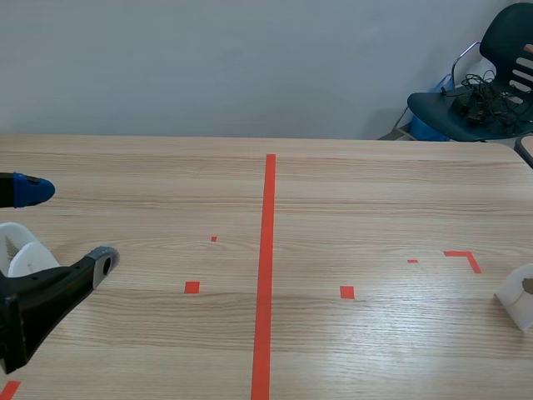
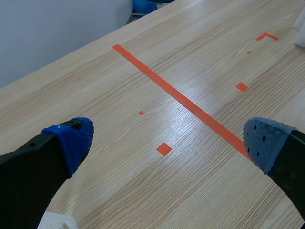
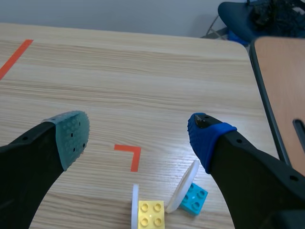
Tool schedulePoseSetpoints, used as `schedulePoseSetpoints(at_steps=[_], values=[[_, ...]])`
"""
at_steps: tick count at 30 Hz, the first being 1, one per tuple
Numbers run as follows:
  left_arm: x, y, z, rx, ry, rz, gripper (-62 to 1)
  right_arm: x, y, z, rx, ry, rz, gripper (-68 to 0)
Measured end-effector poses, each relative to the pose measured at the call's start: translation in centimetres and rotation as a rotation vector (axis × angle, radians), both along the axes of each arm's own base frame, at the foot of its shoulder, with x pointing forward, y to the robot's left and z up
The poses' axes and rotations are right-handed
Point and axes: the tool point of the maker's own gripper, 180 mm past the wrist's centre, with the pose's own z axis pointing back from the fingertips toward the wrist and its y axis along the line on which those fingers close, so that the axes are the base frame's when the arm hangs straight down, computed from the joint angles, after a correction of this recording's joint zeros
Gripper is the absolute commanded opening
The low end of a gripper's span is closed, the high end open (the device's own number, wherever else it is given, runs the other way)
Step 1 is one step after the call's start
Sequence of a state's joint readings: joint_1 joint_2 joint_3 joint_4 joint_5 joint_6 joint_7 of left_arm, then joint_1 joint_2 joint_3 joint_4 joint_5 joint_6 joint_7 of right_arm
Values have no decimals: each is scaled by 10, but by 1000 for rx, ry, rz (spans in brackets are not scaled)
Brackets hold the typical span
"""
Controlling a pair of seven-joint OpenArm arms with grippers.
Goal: Do the leaf sorting experiment
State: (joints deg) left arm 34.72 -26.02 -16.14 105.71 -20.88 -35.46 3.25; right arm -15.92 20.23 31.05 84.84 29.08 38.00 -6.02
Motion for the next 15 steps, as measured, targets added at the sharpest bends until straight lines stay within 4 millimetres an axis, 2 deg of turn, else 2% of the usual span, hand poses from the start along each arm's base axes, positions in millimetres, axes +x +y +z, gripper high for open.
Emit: schedulePoseSetpoints(at_steps=[4,7,11,13,15], values=[[0,0,0,0,0,0,14,8,20,34,-26,-15,77,-184],[0,0,0,0,0,0,14,7,39,51,-89,-22,144,-164],[0,0,0,0,0,0,14,-12,93,46,-76,19,289,-81],[0,0,0,0,0,0,14,-27,124,37,-60,58,375,-3],[0,0,0,0,0,0,14,-43,150,30,-35,91,444,4]])
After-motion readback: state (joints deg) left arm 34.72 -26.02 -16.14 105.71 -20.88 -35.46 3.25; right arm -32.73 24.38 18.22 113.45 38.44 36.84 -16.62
